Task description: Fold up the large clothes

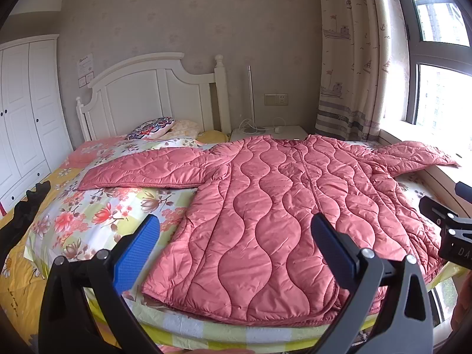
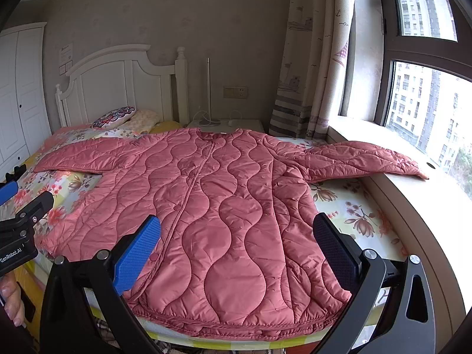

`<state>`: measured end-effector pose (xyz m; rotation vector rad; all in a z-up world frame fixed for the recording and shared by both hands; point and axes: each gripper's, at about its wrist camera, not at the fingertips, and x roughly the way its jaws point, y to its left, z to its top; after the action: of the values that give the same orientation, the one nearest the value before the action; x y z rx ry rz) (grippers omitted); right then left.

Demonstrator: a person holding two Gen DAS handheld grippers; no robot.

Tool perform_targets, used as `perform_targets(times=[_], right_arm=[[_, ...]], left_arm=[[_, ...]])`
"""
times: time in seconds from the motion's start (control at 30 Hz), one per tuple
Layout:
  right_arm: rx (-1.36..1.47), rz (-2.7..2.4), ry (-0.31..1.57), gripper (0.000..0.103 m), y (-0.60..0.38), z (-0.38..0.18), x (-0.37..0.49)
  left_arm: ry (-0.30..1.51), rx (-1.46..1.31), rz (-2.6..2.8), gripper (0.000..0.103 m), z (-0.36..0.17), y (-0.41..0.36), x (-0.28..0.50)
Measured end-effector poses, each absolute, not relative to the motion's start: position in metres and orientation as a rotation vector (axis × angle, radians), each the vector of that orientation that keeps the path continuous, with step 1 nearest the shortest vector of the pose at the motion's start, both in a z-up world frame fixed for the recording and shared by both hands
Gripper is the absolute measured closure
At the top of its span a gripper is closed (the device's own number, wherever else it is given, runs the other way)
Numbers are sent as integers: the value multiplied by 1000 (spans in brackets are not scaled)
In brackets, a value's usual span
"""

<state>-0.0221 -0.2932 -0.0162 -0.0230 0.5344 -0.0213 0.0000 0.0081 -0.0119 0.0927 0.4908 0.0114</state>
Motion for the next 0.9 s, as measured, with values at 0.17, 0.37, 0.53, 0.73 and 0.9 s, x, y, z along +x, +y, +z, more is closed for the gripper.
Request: perform_targets(times=[0.17, 0.37, 0.53, 0.73, 0.9], right_arm=[[-30, -18, 532, 4, -292, -16, -26], [-31, -15, 535, 4, -292, -16, -26], [-34, -16, 538, 4, -288, -21, -22], [-34, -14, 544, 4, -289, -21, -24], [-36, -10, 547, 4, -288, -22, -22]], left_arm=[[491, 88, 16, 2, -16, 11, -4], [493, 85, 22, 2, -17, 16, -3], [493, 87, 20, 2, -17, 14, -4], [497, 84, 23, 2, -18, 19, -4], [501, 84, 28, 2, -20, 17, -3]])
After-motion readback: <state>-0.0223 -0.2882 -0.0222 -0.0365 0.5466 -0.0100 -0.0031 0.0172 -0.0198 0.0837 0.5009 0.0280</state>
